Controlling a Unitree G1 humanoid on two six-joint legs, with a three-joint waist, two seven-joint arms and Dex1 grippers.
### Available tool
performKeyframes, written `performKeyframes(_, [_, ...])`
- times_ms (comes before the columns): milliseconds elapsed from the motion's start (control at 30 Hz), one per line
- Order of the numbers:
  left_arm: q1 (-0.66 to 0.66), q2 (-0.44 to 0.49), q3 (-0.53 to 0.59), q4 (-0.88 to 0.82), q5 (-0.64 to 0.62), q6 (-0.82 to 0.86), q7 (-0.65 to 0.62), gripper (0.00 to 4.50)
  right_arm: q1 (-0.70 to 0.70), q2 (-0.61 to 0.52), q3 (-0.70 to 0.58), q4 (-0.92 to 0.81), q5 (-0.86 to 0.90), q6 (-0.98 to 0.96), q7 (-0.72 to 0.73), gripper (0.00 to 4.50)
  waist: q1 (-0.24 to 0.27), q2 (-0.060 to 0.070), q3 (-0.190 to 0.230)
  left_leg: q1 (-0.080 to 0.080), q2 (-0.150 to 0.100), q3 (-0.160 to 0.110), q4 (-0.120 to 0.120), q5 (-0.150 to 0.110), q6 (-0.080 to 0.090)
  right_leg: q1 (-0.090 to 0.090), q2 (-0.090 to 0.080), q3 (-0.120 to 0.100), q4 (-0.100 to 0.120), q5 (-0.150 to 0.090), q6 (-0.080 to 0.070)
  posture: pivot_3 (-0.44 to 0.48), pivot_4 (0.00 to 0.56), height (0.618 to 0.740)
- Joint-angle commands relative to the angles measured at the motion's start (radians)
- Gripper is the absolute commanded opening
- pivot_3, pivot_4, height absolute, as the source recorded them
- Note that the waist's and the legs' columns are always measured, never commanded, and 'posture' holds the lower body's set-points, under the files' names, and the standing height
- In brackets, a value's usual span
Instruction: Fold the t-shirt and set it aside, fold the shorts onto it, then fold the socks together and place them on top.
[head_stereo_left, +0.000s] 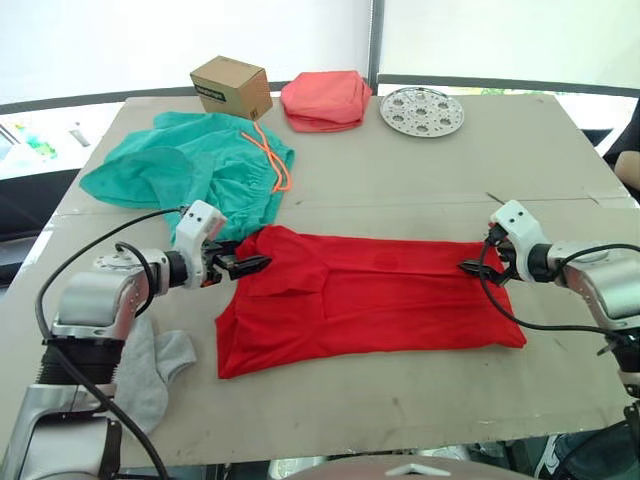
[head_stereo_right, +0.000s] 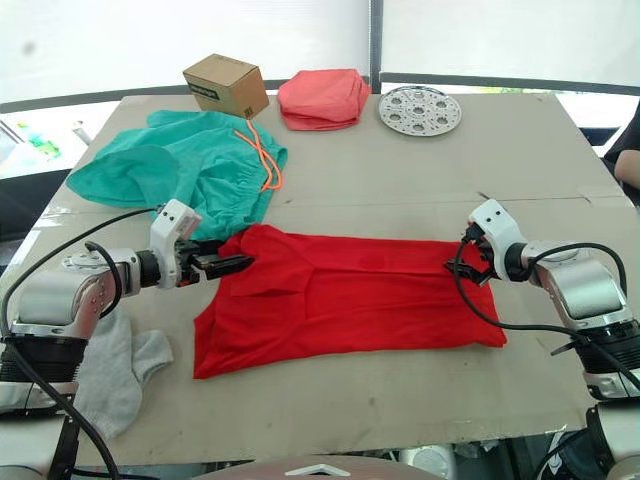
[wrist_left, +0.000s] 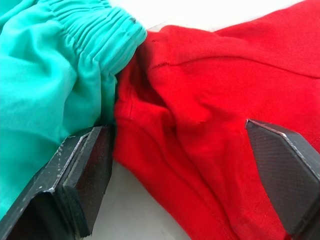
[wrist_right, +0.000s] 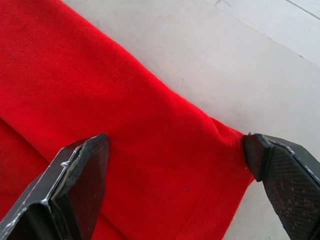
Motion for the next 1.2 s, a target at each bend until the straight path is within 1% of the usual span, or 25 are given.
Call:
performKeyframes(33, [-0.012, -0.03, 0.045, -0.051, -0.043, 0.051, 0.022, 4.45, -0.018, 0.006, 0.005, -0.009, -0.014, -0.013, 0.009, 4.5, 0.001, 0.0, 0.0, 0.0, 0.0, 0.0, 0.0, 0.0, 0.0, 0.0, -0.001, 0.0, 0.0, 0.0, 0.0, 0.0, 0.15, 0.74])
performKeyframes(100, [-0.014, -0.055, 0.119, -0.084, -0.125, 0.15, 0.043, 4.45, -0.019, 0.011, -0.011, -0.023, -0.005, 0.003, 0.009, 4.5, 0.001, 0.0, 0.0, 0.0, 0.0, -0.001, 0.001, 0.0, 0.0, 0.0, -0.002, 0.0, 0.002, 0.0, 0.0, 0.0, 0.15, 0.74])
performKeyframes(167, [0.016, -0.053, 0.162, -0.113, -0.16, 0.199, 0.05, 4.45, -0.013, 0.009, -0.017, -0.034, -0.002, 0.008, 0.012, 4.5, 0.0, 0.0, 0.0, 0.0, 0.001, -0.001, 0.001, 0.002, -0.004, 0.0, -0.002, 0.002, 0.001, 0.0, 0.0, 0.0, 0.15, 0.74])
performKeyframes(267, [0.065, -0.045, 0.17, -0.131, -0.134, 0.184, 0.072, 4.45, 0.003, 0.002, -0.019, -0.041, -0.006, 0.004, 0.014, 4.5, -0.003, 0.0, 0.0, 0.001, 0.001, 0.0, 0.0, 0.003, -0.005, 0.0, -0.002, 0.003, 0.002, 0.001, -0.002, 0.0, 0.15, 0.74])
performKeyframes(333, [0.069, -0.07, 0.19, -0.126, -0.148, 0.195, 0.096, 4.45, 0.009, 0.002, -0.02, -0.043, -0.009, 0.004, 0.013, 4.5, -0.001, 0.0, 0.0, 0.001, 0.001, 0.0, 0.0, 0.003, -0.005, 0.0, -0.001, 0.004, 0.001, 0.003, -0.004, 0.0, 0.15, 0.74])
performKeyframes(467, [0.071, -0.105, 0.177, -0.112, -0.124, 0.166, 0.137, 4.45, 0.014, 0.003, -0.023, -0.055, -0.006, 0.005, 0.018, 4.5, 0.003, -0.001, 0.0, 0.001, 0.0, -0.001, 0.001, 0.003, -0.005, 0.002, -0.001, 0.003, 0.001, 0.002, -0.004, 0.0, 0.15, 0.74])
performKeyframes(600, [0.064, -0.143, 0.195, -0.112, -0.13, 0.134, 0.165, 4.45, 0.017, 0.006, -0.034, -0.067, 0.004, 0.007, 0.021, 4.5, 0.003, -0.001, 0.0, 0.002, 0.0, -0.001, 0.001, 0.003, -0.005, 0.003, -0.002, 0.004, 0.001, 0.001, -0.001, 0.0, 0.15, 0.74])
performKeyframes(733, [0.046, -0.157, 0.16, -0.08, -0.097, 0.091, 0.174, 4.45, 0.017, 0.017, -0.025, -0.049, 0.004, 0.006, 0.022, 4.5, 0.002, -0.001, 0.0, 0.002, 0.0, -0.001, 0.001, 0.003, -0.005, 0.002, -0.001, 0.004, 0.002, 0.003, -0.004, 0.0, 0.15, 0.74])
performKeyframes(767, [0.041, -0.159, 0.153, -0.072, -0.091, 0.082, 0.174, 4.5, 0.017, 0.02, -0.022, -0.045, 0.004, 0.007, 0.022, 4.01, 0.002, -0.001, 0.0, 0.002, 0.0, -0.001, 0.001, 0.003, -0.005, 0.002, -0.001, 0.004, 0.002, 0.003, -0.004, 0.0, 0.15, 0.74])
performKeyframes(800, [0.035, -0.157, 0.128, -0.067, -0.077, 0.071, 0.164, 4.24, 0.011, 0.022, -0.011, -0.03, -0.003, 0.008, 0.022, 3.75, 0.002, -0.001, 0.0, 0.002, 0.0, -0.001, 0.001, 0.003, -0.005, 0.002, -0.001, 0.004, 0.002, 0.003, -0.004, 0.0, 0.15, 0.74])
performKeyframes(833, [0.033, -0.154, 0.104, -0.065, -0.061, 0.057, 0.154, 3.95, 0.006, 0.023, -0.002, -0.017, -0.011, 0.008, 0.021, 3.33, 0.003, -0.001, 0.0, 0.002, 0.0, -0.001, 0.001, 0.003, -0.005, 0.003, -0.001, 0.004, 0.002, 0.003, -0.004, 0.0, 0.15, 0.74])
performKeyframes(867, [0.033, -0.151, 0.084, -0.067, -0.05, 0.047, 0.144, 3.6, 0.001, 0.024, 0.006, -0.004, -0.02, 0.006, 0.019, 2.77, 0.003, -0.001, 0.0, 0.002, 0.0, -0.001, 0.001, 0.003, -0.005, 0.003, 0.0, 0.004, 0.002, 0.003, -0.004, 0.0, 0.15, 0.74])
performKeyframes(967, [0.043, -0.142, 0.057, -0.088, -0.042, 0.038, 0.118, 2.09, -0.013, 0.021, 0.018, 0.022, -0.04, -0.009, 0.016, 1.23, 0.002, -0.002, -0.001, 0.002, -0.001, 0.0, 0.001, 0.003, -0.005, 0.003, 0.0, 0.004, 0.001, 0.003, -0.005, 0.0, 0.15, 0.74])
performKeyframes(1033, [0.052, -0.133, 0.055, -0.097, -0.04, 0.032, 0.106, 1.21, -0.017, 0.018, 0.016, 0.024, -0.043, -0.01, 0.016, 0.34, 0.002, -0.002, -0.001, 0.002, 0.0, 0.0, 0.001, 0.003, -0.005, 0.003, -0.001, 0.004, 0.001, 0.003, -0.005, 0.0, 0.15, 0.74])
performKeyframes(1067, [0.054, -0.13, 0.059, -0.101, -0.046, 0.036, 0.099, 0.72, -0.015, 0.013, 0.015, 0.021, -0.045, -0.011, 0.015, 0.0, 0.002, -0.002, -0.001, 0.002, 0.0, 0.0, 0.001, 0.003, -0.005, 0.003, -0.001, 0.005, 0.001, 0.003, -0.005, 0.0, 0.15, 0.74])
performKeyframes(1100, [0.055, -0.126, 0.063, -0.103, -0.052, 0.041, 0.091, 0.24, -0.01, 0.005, 0.013, 0.013, -0.048, -0.013, 0.014, 0.0, 0.002, -0.002, -0.001, 0.002, 0.0, -0.001, 0.001, 0.003, -0.005, 0.003, -0.001, 0.005, 0.001, 0.003, -0.005, 0.0, 0.15, 0.74])
performKeyframes(1133, [0.055, -0.123, 0.066, -0.105, -0.058, 0.048, 0.083, 0.07, -0.004, -0.005, 0.012, 0.004, -0.05, -0.014, 0.016, 0.0, 0.002, -0.002, -0.001, 0.002, 0.0, -0.001, 0.001, 0.003, -0.005, 0.003, -0.001, 0.004, 0.001, 0.003, -0.005, 0.0, 0.15, 0.74])
performKeyframes(1200, [0.054, -0.117, 0.072, -0.112, -0.079, 0.073, 0.064, 0.07, 0.01, -0.025, 0.008, -0.015, -0.052, -0.014, 0.02, 0.0, 0.004, -0.002, -0.001, 0.002, 0.0, -0.001, 0.001, 0.003, -0.005, 0.003, -0.001, 0.004, 0.001, 0.003, -0.005, 0.0, 0.15, 0.74])
